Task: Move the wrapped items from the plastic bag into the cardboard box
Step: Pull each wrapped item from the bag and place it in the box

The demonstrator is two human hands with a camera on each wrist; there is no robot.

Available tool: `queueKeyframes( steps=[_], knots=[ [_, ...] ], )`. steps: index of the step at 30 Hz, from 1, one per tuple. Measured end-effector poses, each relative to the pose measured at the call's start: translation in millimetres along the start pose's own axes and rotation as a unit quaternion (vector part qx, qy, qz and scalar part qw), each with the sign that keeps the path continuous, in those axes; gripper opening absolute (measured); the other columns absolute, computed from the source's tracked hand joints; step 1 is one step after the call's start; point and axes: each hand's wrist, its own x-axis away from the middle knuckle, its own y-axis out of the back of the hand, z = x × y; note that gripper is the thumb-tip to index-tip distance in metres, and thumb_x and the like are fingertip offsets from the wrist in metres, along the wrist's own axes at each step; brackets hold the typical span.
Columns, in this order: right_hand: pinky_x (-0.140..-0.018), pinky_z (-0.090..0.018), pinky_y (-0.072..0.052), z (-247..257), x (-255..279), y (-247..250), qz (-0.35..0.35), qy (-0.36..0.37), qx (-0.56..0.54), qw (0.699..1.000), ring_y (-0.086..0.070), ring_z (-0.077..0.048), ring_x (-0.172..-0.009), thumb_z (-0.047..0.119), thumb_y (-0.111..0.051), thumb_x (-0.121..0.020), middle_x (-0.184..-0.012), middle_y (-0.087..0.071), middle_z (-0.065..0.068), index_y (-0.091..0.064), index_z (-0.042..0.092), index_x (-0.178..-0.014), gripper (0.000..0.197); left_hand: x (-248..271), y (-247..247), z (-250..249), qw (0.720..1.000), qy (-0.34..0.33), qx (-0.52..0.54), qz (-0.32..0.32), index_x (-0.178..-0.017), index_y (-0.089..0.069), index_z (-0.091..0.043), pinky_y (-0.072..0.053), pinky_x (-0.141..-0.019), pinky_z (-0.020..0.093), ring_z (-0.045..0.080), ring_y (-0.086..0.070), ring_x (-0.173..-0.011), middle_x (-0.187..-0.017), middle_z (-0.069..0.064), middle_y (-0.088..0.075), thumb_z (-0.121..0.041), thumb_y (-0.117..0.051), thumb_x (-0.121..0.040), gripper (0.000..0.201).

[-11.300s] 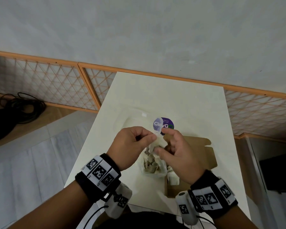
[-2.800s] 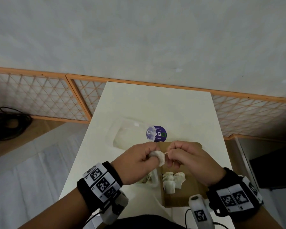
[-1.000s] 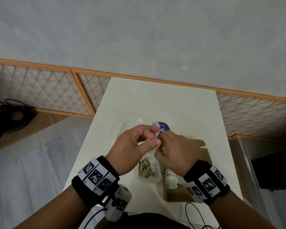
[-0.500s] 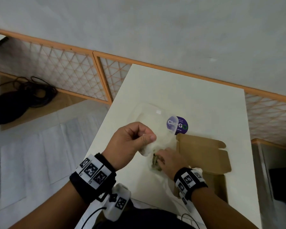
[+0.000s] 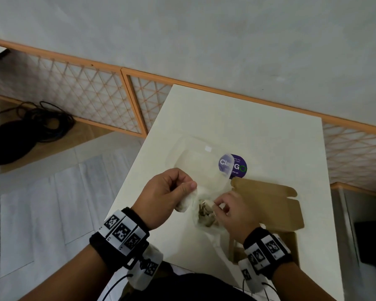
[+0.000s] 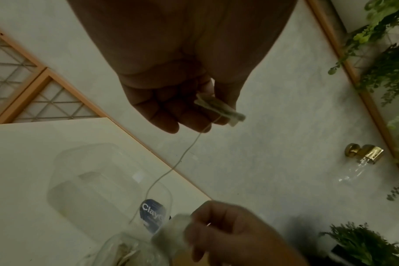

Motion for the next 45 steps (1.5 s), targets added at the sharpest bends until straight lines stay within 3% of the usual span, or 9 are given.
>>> queueKeyframes(
  steps=[6,10,19,24,32,35,37,41,45],
  knots=[
    [-0.061,-0.026,-0.045,40,28,67,-0.007,-0.042,-0.241,0.970,-0.049,-0.011,-0.064,0.013,-0.066,-0.099,-0.072,-0.056,-0.005,-0.065,0.015,-0.094,0.006,-7,-9,1,0.998,-0.009,-0.034,0.051,-0.099,-0.069,-0.009,-0.057,-0.071,0.032,0.024,-0.070,-0.067,-0.074,0.015,-0.073,-0.010,-0.062,-0.102,0.007],
    [-0.067,-0.018,-0.052,60,42,98,-0.049,-0.020,-0.292,0.955,-0.061,-0.008,-0.072,0.008,-0.065,-0.099,-0.086,-0.073,-0.009,-0.073,0.015,-0.104,0.012,-12,-22,-10,0.995,-0.024,-0.044,0.088,-0.106,-0.074,-0.018,-0.056,-0.080,0.025,0.016,-0.072,-0.079,-0.086,0.012,-0.076,-0.011,-0.068,-0.098,0.012],
    [-0.062,-0.028,-0.049,63,53,124,-0.104,-0.005,-0.275,0.956,-0.056,-0.014,-0.061,0.019,-0.062,-0.103,-0.068,-0.065,-0.014,-0.075,0.013,-0.098,0.015,-15,-57,-34,0.983,-0.098,-0.070,0.136,-0.095,-0.073,-0.017,-0.050,-0.074,0.024,0.011,-0.063,-0.077,-0.085,0.002,-0.072,-0.014,-0.070,-0.097,0.005],
    [-0.062,-0.025,-0.051,67,59,123,-0.086,0.019,-0.259,0.962,-0.059,-0.013,-0.064,0.019,-0.058,-0.104,-0.076,-0.070,-0.007,-0.076,0.020,-0.099,0.019,-16,-71,-35,0.975,-0.152,-0.091,0.135,-0.094,-0.073,-0.019,-0.055,-0.086,0.022,0.015,-0.067,-0.105,-0.111,-0.005,-0.067,-0.015,-0.071,-0.096,0.005],
    [-0.064,-0.021,-0.048,61,69,121,-0.032,0.013,-0.290,0.956,-0.056,-0.008,-0.067,0.024,-0.054,-0.107,-0.072,-0.066,0.008,-0.072,0.013,-0.089,0.028,-19,-80,-26,0.976,-0.162,-0.062,0.134,-0.097,-0.073,-0.015,-0.055,-0.073,0.031,0.015,-0.066,-0.074,-0.085,0.003,-0.074,-0.013,-0.069,-0.098,0.004],
    [-0.070,-0.027,-0.051,58,71,119,-0.017,0.033,-0.321,0.946,-0.060,-0.024,-0.072,0.036,-0.061,-0.101,-0.081,-0.069,-0.005,-0.073,0.015,-0.093,0.026,-20,-84,-22,0.974,-0.170,-0.076,0.129,-0.097,-0.073,-0.021,-0.056,-0.072,0.037,0.020,-0.066,-0.074,-0.087,0.001,-0.072,-0.019,-0.071,-0.096,0.004],
    [-0.079,-0.032,-0.056,55,71,116,-0.004,0.051,-0.337,0.940,-0.068,-0.032,-0.086,0.025,-0.066,-0.101,-0.093,-0.074,-0.013,-0.074,0.010,-0.103,0.017,-21,-87,-19,0.976,-0.164,-0.063,0.127,-0.099,-0.073,-0.024,-0.055,-0.066,0.032,0.016,-0.062,-0.068,-0.087,-0.001,-0.072,-0.020,-0.072,-0.094,0.006],
    [-0.079,-0.029,-0.056,42,72,111,-0.025,0.047,-0.310,0.949,-0.069,-0.014,-0.086,0.008,-0.061,-0.102,-0.089,-0.075,0.004,-0.075,0.017,-0.103,0.016,-22,-95,-15,0.977,-0.149,-0.046,0.143,-0.103,-0.072,-0.023,-0.049,-0.063,0.030,0.015,-0.054,-0.064,-0.087,0.000,-0.070,-0.021,-0.075,-0.092,0.011],
    [-0.084,-0.045,-0.057,12,84,112,-0.027,0.001,-0.223,0.974,-0.069,-0.030,-0.089,0.044,-0.062,-0.099,-0.093,-0.074,-0.007,-0.074,0.018,-0.106,0.029,-28,-98,1,0.980,-0.117,-0.057,0.149,-0.098,-0.072,-0.021,-0.052,-0.061,0.049,0.042,-0.059,-0.070,-0.084,0.004,-0.070,-0.025,-0.074,-0.094,0.007]
  ],
)
